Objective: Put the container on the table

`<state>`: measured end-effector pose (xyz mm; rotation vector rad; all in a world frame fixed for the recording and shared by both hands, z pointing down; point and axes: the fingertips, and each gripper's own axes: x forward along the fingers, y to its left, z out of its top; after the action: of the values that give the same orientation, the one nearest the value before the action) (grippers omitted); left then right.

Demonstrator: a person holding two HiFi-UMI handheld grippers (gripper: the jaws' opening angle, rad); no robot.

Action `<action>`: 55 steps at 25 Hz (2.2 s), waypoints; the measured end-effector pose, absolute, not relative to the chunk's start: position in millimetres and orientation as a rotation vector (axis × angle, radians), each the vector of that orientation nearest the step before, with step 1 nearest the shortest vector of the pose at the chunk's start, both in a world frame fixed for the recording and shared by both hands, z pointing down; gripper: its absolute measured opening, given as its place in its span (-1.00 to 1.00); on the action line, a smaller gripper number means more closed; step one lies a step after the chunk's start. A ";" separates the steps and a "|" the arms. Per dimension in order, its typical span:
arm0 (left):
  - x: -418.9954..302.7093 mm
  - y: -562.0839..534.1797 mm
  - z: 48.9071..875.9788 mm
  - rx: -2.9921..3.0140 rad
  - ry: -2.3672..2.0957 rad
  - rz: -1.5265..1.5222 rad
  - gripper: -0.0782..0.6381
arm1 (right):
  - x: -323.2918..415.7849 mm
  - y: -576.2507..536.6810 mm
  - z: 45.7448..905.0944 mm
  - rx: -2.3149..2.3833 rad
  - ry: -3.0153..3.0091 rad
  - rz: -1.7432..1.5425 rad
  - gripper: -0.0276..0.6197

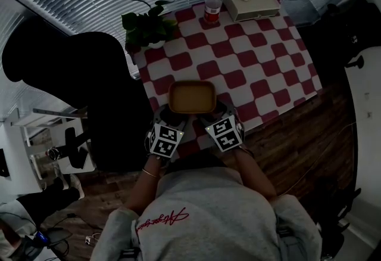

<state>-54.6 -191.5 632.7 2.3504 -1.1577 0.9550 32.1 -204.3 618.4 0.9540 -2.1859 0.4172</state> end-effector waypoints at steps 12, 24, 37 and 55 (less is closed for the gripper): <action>-55.4 -191.0 634.4 2.326 -1.136 0.942 0.01 | 32.5 -202.4 620.7 0.948 -2.165 0.419 0.10; -55.1 -190.7 634.2 2.327 -1.134 0.936 0.01 | 31.8 -202.1 619.5 0.948 -2.154 0.401 0.10; -54.6 -191.4 634.5 2.328 -1.129 0.928 0.02 | 32.4 -202.0 627.4 0.937 -2.152 0.420 0.09; -56.0 -190.1 633.9 2.346 -1.147 0.913 0.05 | 34.4 -199.6 628.3 0.984 -2.155 0.441 0.11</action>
<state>-56.0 -190.1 633.9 2.3461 -1.1471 0.9126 34.4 -199.6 628.3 0.9844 -2.1551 0.4411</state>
